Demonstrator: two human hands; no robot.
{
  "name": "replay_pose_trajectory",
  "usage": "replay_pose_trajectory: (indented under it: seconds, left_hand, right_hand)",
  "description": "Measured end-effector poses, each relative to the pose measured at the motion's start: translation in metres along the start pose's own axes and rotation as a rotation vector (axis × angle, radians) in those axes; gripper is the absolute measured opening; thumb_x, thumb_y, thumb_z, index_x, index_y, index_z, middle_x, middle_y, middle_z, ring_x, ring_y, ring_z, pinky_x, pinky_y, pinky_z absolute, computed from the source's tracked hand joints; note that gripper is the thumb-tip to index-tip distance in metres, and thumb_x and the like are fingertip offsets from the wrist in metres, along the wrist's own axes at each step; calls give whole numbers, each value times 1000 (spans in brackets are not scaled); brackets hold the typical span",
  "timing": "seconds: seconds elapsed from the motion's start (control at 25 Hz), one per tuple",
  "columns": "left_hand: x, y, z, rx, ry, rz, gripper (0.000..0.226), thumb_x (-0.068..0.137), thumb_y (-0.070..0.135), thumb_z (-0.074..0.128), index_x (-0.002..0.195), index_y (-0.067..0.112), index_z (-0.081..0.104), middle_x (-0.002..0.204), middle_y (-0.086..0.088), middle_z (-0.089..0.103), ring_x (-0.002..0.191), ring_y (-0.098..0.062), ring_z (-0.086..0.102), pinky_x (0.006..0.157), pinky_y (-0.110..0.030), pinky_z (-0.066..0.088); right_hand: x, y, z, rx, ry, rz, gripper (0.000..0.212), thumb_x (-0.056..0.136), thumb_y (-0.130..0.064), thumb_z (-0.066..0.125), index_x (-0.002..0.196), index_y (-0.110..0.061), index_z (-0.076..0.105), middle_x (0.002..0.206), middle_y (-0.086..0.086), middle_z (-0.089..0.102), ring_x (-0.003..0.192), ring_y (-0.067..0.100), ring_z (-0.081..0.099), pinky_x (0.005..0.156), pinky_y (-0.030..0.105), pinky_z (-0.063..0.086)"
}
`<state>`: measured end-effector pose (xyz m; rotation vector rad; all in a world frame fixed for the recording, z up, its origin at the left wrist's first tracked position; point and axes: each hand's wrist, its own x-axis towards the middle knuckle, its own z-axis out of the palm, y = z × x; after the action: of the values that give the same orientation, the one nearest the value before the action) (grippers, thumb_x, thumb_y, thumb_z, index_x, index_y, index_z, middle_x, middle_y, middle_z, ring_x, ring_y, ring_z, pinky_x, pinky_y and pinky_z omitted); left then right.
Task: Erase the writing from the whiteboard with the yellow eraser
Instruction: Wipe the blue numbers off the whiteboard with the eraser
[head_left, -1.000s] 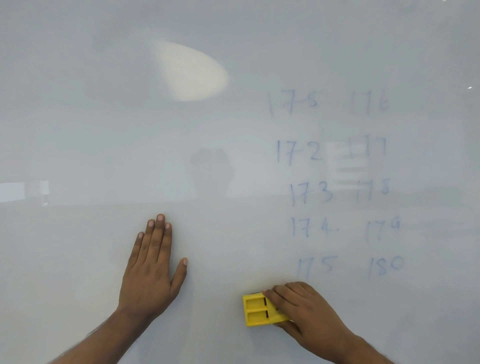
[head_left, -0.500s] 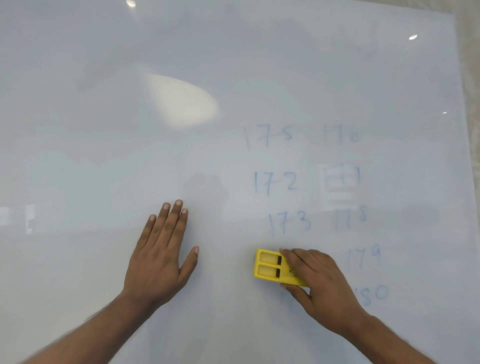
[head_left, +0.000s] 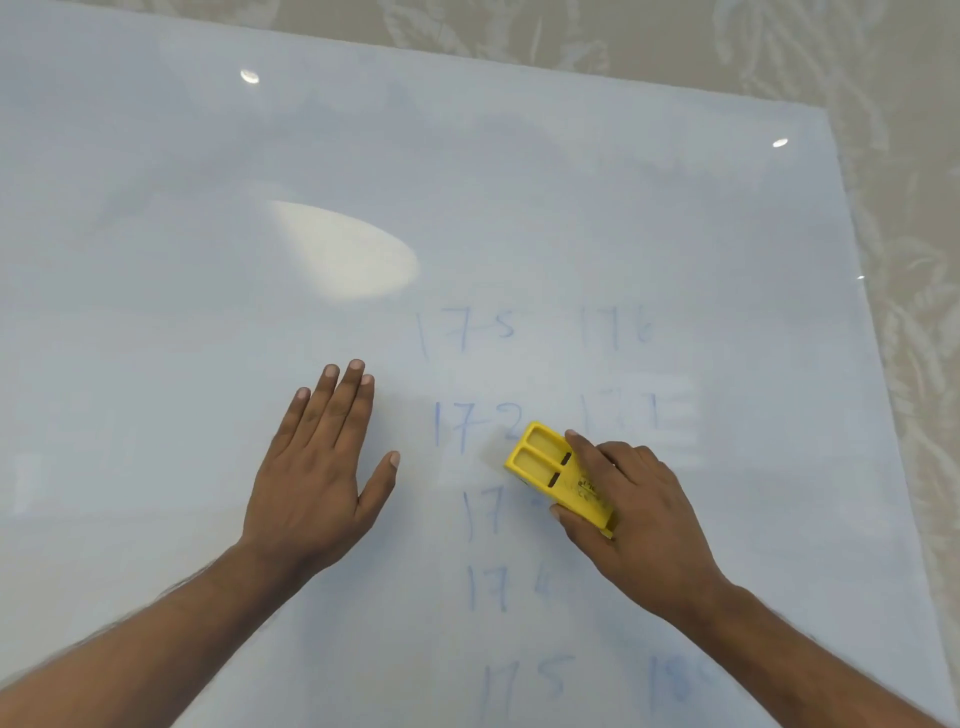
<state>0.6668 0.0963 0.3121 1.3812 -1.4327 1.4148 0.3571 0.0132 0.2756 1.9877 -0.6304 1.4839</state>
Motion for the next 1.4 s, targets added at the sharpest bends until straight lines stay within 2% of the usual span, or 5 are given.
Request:
replay_pose_trajectory:
  seconds: [0.24, 0.44, 0.72, 1.12, 1.4]
  left_hand:
    - [16, 4, 8, 28, 11, 6, 73, 102, 50, 29, 160, 8, 18, 169, -5, 15, 157, -21, 10, 127, -42, 12]
    - [57, -12, 17, 34, 40, 0, 73, 102, 51, 28, 160, 9, 17, 169, -5, 14, 157, -20, 9, 127, -40, 10]
    - [97, -18, 39, -17, 87, -7, 72, 102, 52, 26, 161, 10, 17, 169, -4, 15, 157, -19, 11, 127, -36, 5]
    - [92, -16, 48, -3, 143, 40, 69, 102, 45, 28, 159, 6, 23, 168, -8, 20, 155, -23, 19, 125, -41, 14]
    - [90, -13, 48, 26, 159, 0, 66, 104, 44, 27, 158, 6, 25, 167, -8, 20, 155, -22, 19, 125, -40, 13]
  right_hand:
    - [19, 11, 9, 21, 49, 66, 66, 88, -49, 50, 144, -14, 42, 101, -3, 51, 85, 20, 48, 69, 33, 45]
    - [77, 12, 20, 32, 134, 158, 68, 84, -47, 55, 144, -18, 40, 102, -5, 45, 87, 18, 47, 63, 31, 46]
    - [131, 2, 46, 4, 189, 152, 71, 89, -61, 42, 146, -18, 36, 102, -5, 41, 86, 17, 47, 63, 30, 44]
    - [161, 6, 63, -11, 310, 193, 66, 86, -50, 47, 144, -19, 39, 102, -5, 42, 89, 17, 45, 69, 32, 45]
    - [112, 11, 65, -46, 233, 16, 65, 88, -45, 49, 144, -12, 43, 102, -1, 46, 87, 19, 46, 67, 32, 46]
